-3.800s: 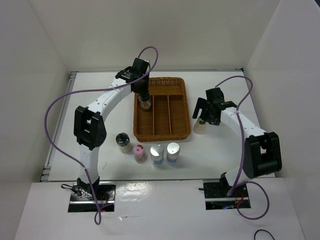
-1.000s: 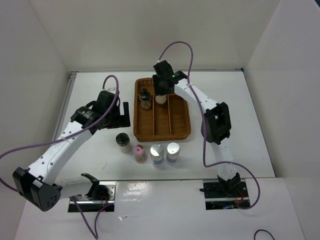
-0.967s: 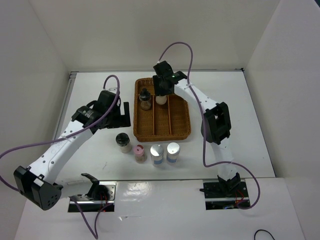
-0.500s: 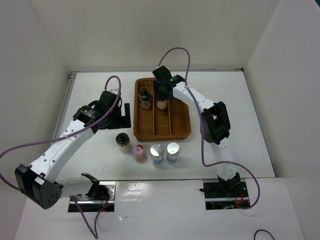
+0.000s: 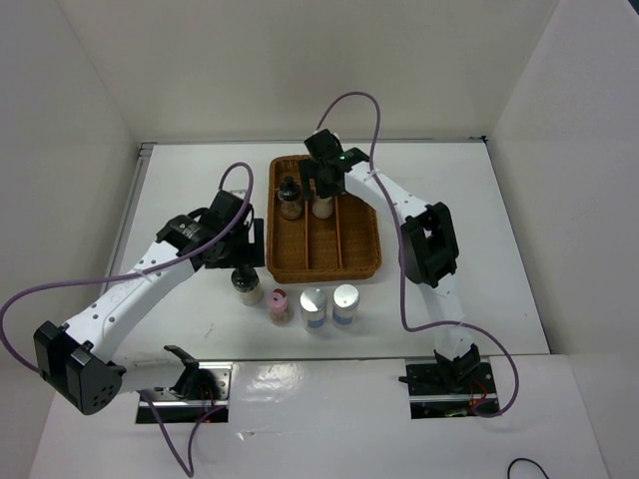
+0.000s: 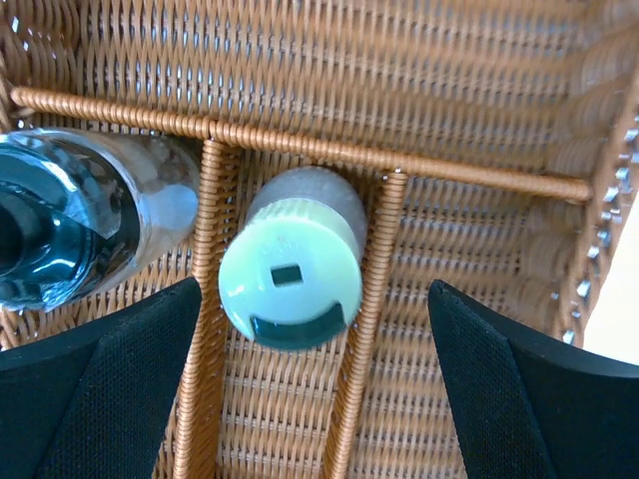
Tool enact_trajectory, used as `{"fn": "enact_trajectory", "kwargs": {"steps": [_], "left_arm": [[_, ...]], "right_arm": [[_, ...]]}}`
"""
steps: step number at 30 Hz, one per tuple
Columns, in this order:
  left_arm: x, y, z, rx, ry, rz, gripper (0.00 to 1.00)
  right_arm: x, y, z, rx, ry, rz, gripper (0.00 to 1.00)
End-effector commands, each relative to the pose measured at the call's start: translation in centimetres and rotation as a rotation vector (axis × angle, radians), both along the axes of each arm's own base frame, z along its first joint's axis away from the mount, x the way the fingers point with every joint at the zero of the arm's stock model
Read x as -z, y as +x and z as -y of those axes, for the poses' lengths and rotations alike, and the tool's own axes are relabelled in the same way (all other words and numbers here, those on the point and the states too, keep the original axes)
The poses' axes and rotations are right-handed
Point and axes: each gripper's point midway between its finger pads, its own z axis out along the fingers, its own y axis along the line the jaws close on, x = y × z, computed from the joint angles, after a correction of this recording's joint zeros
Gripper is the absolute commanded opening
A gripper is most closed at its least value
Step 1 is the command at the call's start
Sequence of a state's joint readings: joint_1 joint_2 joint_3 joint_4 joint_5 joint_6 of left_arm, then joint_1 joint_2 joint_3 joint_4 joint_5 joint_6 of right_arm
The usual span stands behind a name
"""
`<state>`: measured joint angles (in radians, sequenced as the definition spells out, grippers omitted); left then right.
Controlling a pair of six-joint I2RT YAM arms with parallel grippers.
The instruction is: Organize the condiment bottles
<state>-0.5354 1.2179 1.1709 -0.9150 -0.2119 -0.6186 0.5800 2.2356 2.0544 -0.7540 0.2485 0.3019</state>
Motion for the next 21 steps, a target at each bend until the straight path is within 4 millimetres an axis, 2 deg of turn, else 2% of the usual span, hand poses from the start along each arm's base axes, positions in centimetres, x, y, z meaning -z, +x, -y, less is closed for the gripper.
{"fn": "enact_trajectory", "kwargs": {"steps": [1, 5, 8, 9, 10, 11, 13, 18, 19, 20, 21], "left_arm": [[1.2, -0.6, -0.6, -0.053, 0.020, -0.035, 0.88], [2.0, -0.6, -0.8, -0.066, 0.034, -0.048, 0.86], [2.8, -0.7, -0.9, -0.074, 0.039, -0.064, 0.82], [2.8, -0.7, -0.9, -0.074, 0.039, -0.064, 0.80], [3.1, -0.7, -0.8, -0.074, 0.044, -0.072, 0.78], [3.1, -0.7, -0.8, -0.074, 0.044, -0.072, 0.76], [3.1, -0.7, -0.8, -0.074, 0.044, -0.072, 0.72], [3.4, -0.8, -0.7, -0.069, 0.042, -0.086, 0.71], [3.6, -0.8, -0.6, -0.069, 0.048, -0.095, 0.68], [3.5, -0.6, -0.5, -0.069, 0.043, -0.087, 0.67], [3.5, -0.6, -0.5, -0.069, 0.043, -0.087, 0.64]], "right_arm": [[-8.0, 0.3, 0.6, 0.034, 0.051, 0.146, 0.98], [-12.0, -0.4, 1.6, 0.064, 0.077, 0.212, 0.98], [-14.0, -1.5, 2.3, 0.072, 0.105, 0.239, 0.98], [-13.6, -2.0, 2.6, 0.072, 0.096, 0.226, 0.98], [-15.0, -2.3, 2.9, 0.073, 0.116, 0.255, 0.98], [-14.7, -2.6, 3.0, 0.079, 0.122, 0.252, 0.98], [-15.6, -3.3, 3.5, 0.079, 0.130, 0.264, 0.98], [-15.2, -5.1, 3.3, 0.050, 0.175, 0.225, 0.98], [-16.2, -5.6, 2.7, 0.032, 0.206, 0.251, 0.98], [-15.5, -6.2, 2.4, 0.016, 0.204, 0.236, 0.98], [-15.5, -6.8, 1.7, -0.003, 0.210, 0.238, 0.98]]}}
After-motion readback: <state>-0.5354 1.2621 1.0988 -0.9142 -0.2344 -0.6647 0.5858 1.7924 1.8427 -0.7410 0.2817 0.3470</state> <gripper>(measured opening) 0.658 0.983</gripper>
